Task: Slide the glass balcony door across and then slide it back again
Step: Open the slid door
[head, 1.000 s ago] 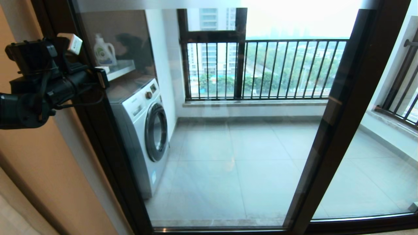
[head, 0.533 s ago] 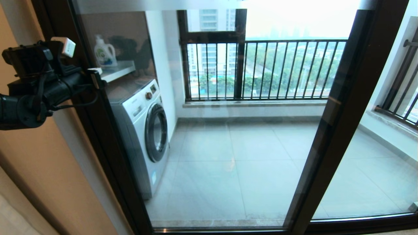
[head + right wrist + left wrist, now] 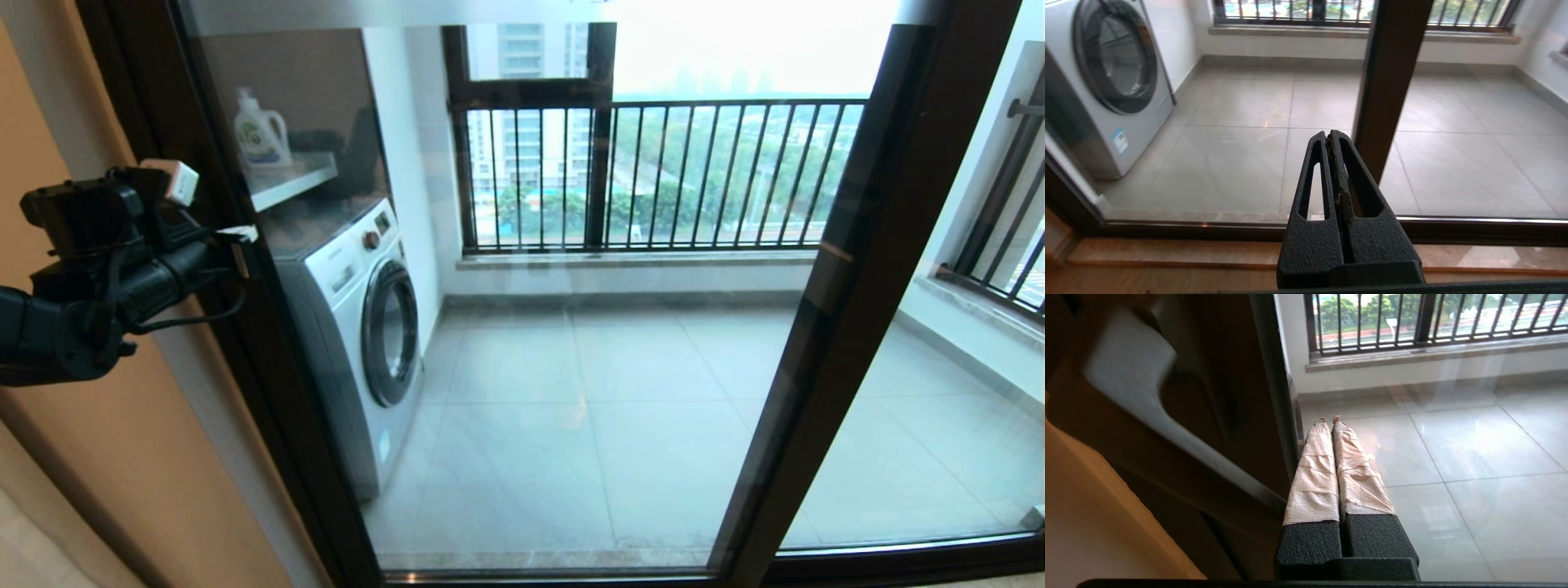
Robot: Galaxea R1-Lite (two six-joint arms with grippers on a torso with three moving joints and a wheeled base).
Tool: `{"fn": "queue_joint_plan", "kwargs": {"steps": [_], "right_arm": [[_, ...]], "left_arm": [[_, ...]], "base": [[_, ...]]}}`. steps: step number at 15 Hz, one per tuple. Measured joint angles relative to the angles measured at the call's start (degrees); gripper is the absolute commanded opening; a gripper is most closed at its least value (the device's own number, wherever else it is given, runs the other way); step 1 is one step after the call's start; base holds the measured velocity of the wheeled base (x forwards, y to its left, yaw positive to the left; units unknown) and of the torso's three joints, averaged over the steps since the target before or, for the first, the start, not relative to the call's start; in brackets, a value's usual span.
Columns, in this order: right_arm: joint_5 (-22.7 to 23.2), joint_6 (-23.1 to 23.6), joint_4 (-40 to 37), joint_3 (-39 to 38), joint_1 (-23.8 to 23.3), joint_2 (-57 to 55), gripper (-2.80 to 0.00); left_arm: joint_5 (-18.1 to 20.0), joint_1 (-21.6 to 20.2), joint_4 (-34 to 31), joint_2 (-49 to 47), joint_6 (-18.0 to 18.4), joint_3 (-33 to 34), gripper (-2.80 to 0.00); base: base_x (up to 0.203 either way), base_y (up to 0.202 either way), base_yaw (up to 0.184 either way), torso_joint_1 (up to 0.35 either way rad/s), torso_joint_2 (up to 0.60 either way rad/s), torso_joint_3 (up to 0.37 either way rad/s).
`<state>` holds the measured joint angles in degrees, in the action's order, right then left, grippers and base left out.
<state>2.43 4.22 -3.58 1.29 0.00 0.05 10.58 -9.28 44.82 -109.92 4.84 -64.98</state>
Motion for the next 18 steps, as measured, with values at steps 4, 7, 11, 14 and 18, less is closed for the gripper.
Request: {"fn": "queue_joint_plan", "kwargs": {"steps": [4,7,11,14,18], "right_arm": [[0.0,0.0,0.0,0.0,0.0,0.0,-2.8],[0.0,0.0,0.0,0.0,0.0,0.0,-2.8],[0.0,-0.1,0.0,0.0,0.0,0.0,-2.8],[0.0,-0.1,0.0,0.0,0.0,0.0,-2.8],[0.0,0.0,0.0,0.0,0.0,0.0,-2.8]], "left_arm": [[0.1,0.0,1.0,-0.1,0.0,1.2,-2.8],[0.1,-0.4,1.4,-0.1,0.1,2.4,-2.8],[0.3,-2.3,2.5,-0.5,1.5,4.3,-2.8],[0.2,-4.1,5.2,-1.8,1.7,5.1,-2.8],[0.3,-5.0,5.4,-2.2,1.7,5.8,-2.8]], "base": [[0.0,0.0,0.0,0.0,0.0,0.0],[0.0,0.0,0.0,0.0,0.0,0.0],[0.0,0.0,0.0,0.0,0.0,0.0],[0.0,0.0,0.0,0.0,0.0,0.0],[0.0,0.0,0.0,0.0,0.0,0.0]]}}
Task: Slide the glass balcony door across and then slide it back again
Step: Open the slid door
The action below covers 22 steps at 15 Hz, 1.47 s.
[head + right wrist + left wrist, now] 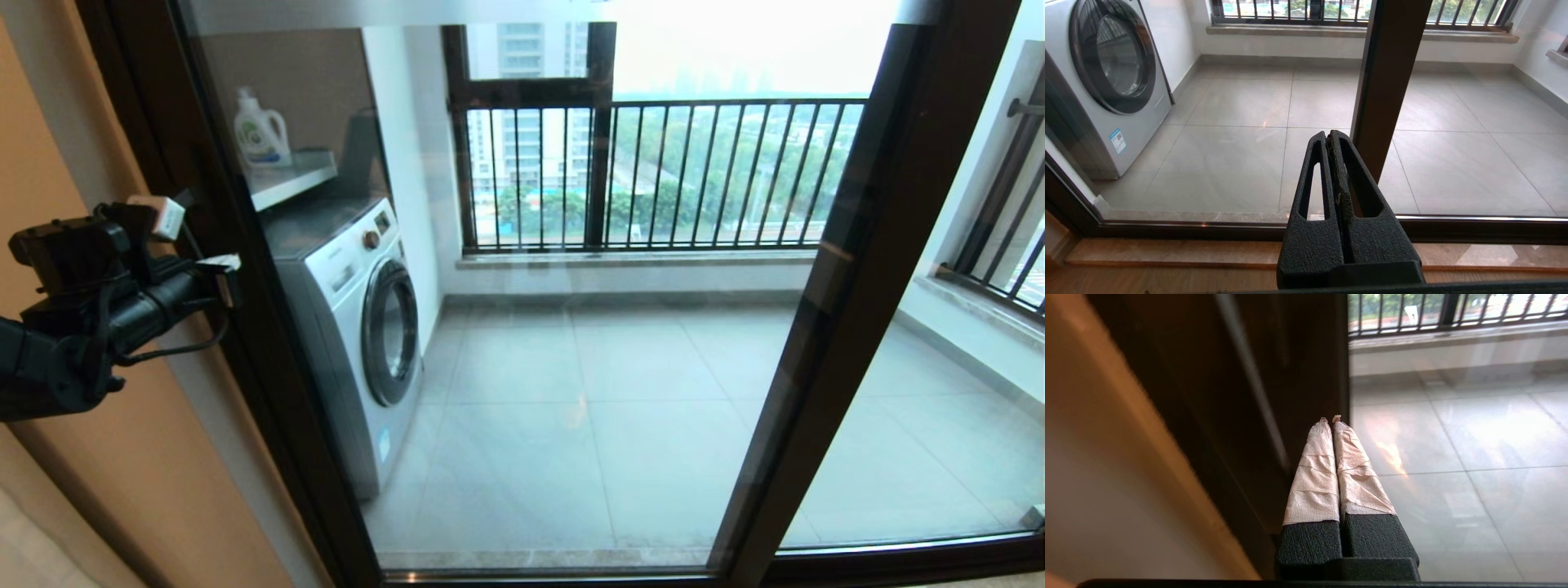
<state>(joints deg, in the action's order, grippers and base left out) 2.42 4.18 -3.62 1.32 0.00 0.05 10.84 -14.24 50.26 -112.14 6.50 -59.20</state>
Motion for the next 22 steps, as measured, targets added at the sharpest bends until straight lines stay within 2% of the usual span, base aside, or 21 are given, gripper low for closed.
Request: {"fn": "queue_joint_plan", "kwargs": {"steps": [14,17,22], "right_arm": [[0.0,0.0,0.0,0.0,0.0,0.0,-2.8],[0.0,0.0,0.0,0.0,0.0,0.0,-2.8],[0.0,0.0,0.0,0.0,0.0,0.0,-2.8]], "left_arm": [[1.4,-1.1,-0.3,1.4,0.0,0.3,-2.8],[1.4,-2.0,-0.1,1.1,2.1,0.0,-2.8],[1.8,-2.2,0.0,1.1,2.2,0.0,-2.8]], "base": [[0.0,0.0,0.0,0.0,0.0,0.0],[0.0,0.0,0.0,0.0,0.0,0.0],[0.0,0.0,0.0,0.0,0.0,0.0]]}}
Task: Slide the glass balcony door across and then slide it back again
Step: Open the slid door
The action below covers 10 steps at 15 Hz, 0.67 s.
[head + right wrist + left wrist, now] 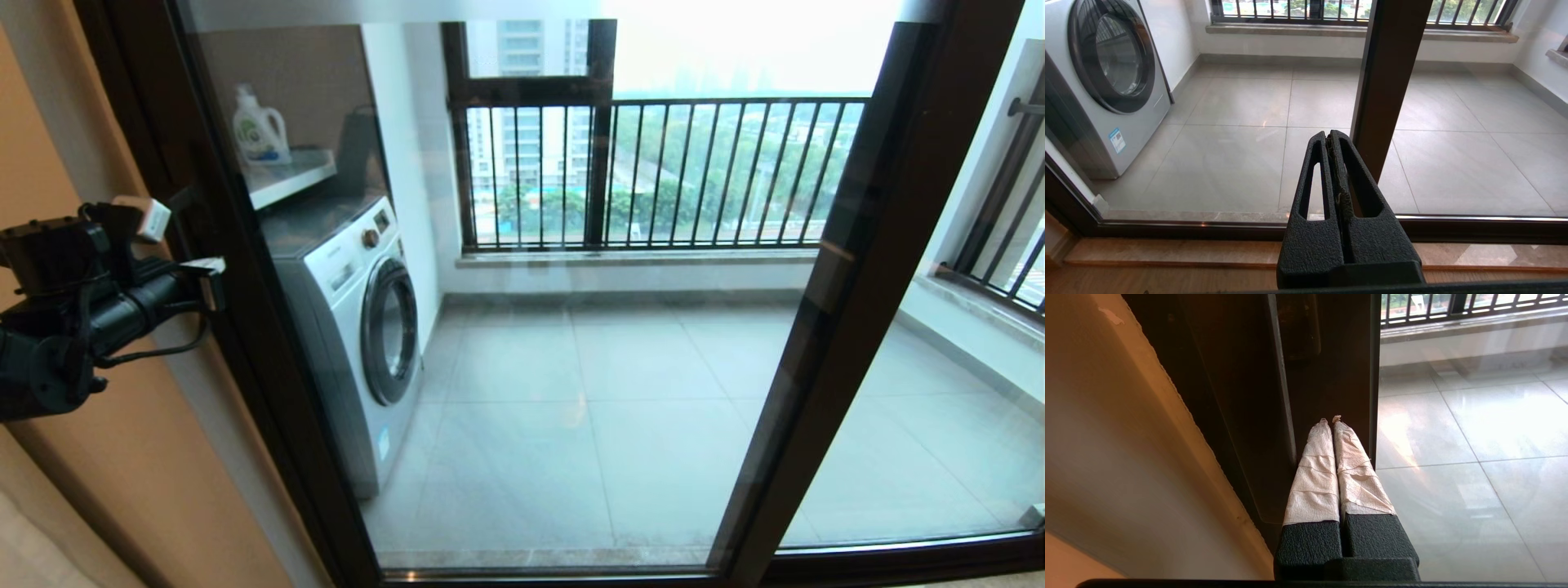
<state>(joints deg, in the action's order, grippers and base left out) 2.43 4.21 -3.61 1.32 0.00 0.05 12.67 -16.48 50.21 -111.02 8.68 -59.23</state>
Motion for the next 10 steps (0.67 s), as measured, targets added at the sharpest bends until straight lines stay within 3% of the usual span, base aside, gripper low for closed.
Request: {"fn": "queue_joint_plan", "kwargs": {"steps": [3,10], "right_arm": [[0.0,0.0,0.0,0.0,0.0,0.0,-2.8],[0.0,0.0,0.0,0.0,0.0,0.0,-2.8]], "left_arm": [[0.6,0.5,0.0,0.9,-0.4,-0.2,-2.8],[0.7,6.6,0.0,5.9,-2.1,2.8,-2.8]], "base": [[0.0,0.0,0.0,0.0,0.0,0.0],[0.0,0.0,0.0,0.0,0.0,0.0]]}}
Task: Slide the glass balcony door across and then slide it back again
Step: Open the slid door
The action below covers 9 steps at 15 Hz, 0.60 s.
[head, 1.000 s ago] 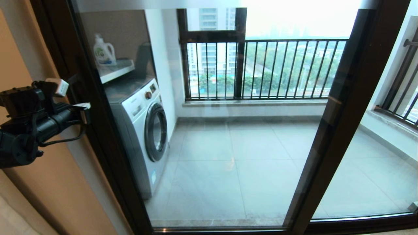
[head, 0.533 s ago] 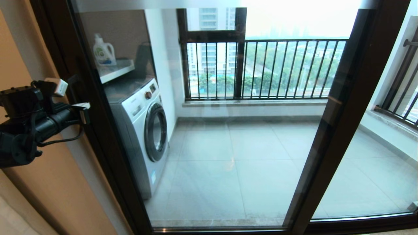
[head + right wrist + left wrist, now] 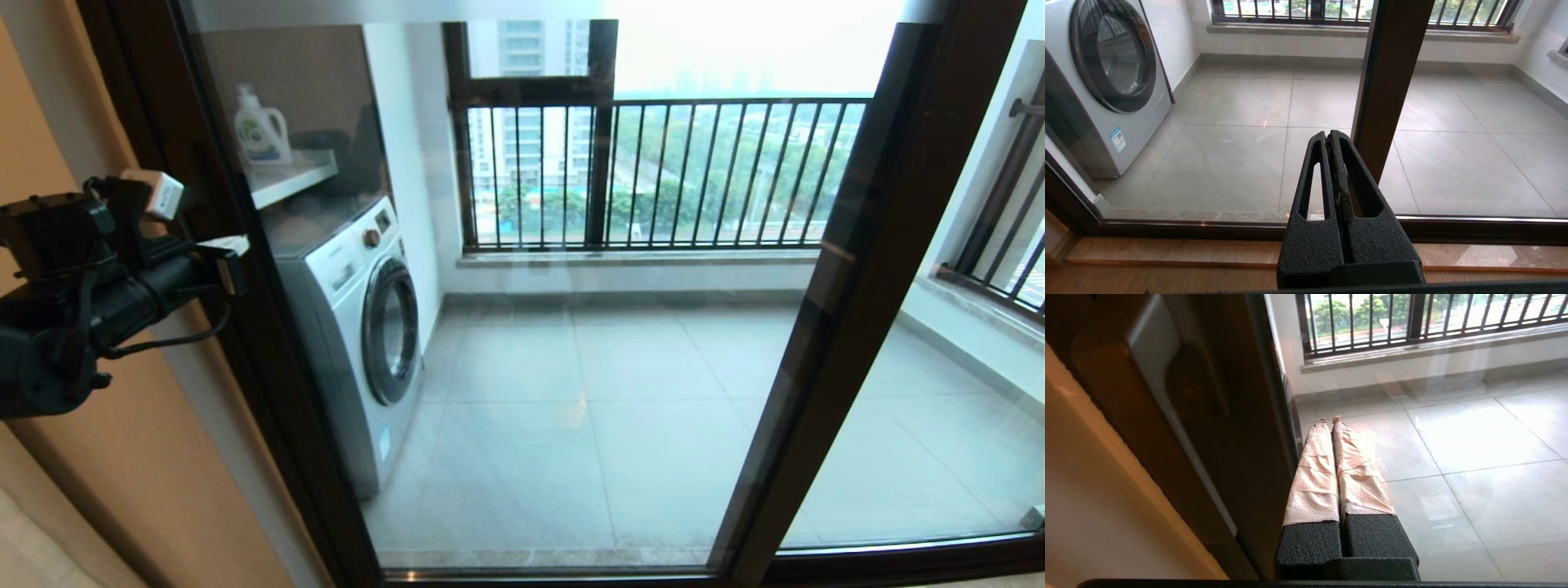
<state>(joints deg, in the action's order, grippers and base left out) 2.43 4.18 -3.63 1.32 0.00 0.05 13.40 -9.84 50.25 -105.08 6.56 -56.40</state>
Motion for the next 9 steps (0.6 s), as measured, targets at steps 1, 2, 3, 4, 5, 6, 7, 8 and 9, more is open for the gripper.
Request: {"fn": "queue_joint_plan", "kwargs": {"steps": [1,2,3,4,5,6,7,8,9], "right_arm": [[0.0,0.0,0.0,0.0,0.0,0.0,-2.8],[0.0,0.0,0.0,0.0,0.0,0.0,-2.8],[0.0,0.0,0.0,0.0,0.0,0.0,-2.8],[0.0,0.0,0.0,0.0,0.0,0.0,-2.8],[0.0,0.0,0.0,0.0,0.0,0.0,-2.8],[0.0,0.0,0.0,0.0,0.0,0.0,-2.8],[0.0,0.0,0.0,0.0,0.0,0.0,-2.8],[0.0,0.0,0.0,0.0,0.0,0.0,-2.8],[0.0,0.0,0.0,0.0,0.0,0.0,-2.8]], "left_arm": [[0.0,0.3,-0.1,0.8,-0.1,0.6,-2.8],[0.0,0.6,-0.1,1.7,-0.3,1.2,-2.8],[0.1,0.7,-0.2,2.8,-0.8,1.9,-2.8],[0.3,0.8,-0.2,4.2,-1.2,2.6,-2.8],[0.8,0.6,-0.2,5.6,-1.6,3.0,-2.8],[1.3,-0.4,-0.3,6.9,-2.0,3.2,-2.8],[1.8,-1.3,-0.4,8.0,-2.1,3.1,-2.8],[2.1,-2.2,-0.7,8.8,-2.2,2.7,-2.8],[2.2,-2.9,-0.9,9.3,-2.2,2.3,-2.8]], "base": [[0.0,0.0,0.0,0.0,0.0,0.0],[0.0,0.0,0.0,0.0,0.0,0.0],[0.0,0.0,0.0,0.0,0.0,0.0],[0.0,0.0,0.0,0.0,0.0,0.0],[0.0,0.0,0.0,0.0,0.0,0.0],[0.0,0.0,0.0,0.0,0.0,0.0],[0.0,0.0,0.0,0.0,0.0,0.0],[0.0,0.0,0.0,0.0,0.0,0.0],[0.0,0.0,0.0,0.0,0.0,0.0]]}}
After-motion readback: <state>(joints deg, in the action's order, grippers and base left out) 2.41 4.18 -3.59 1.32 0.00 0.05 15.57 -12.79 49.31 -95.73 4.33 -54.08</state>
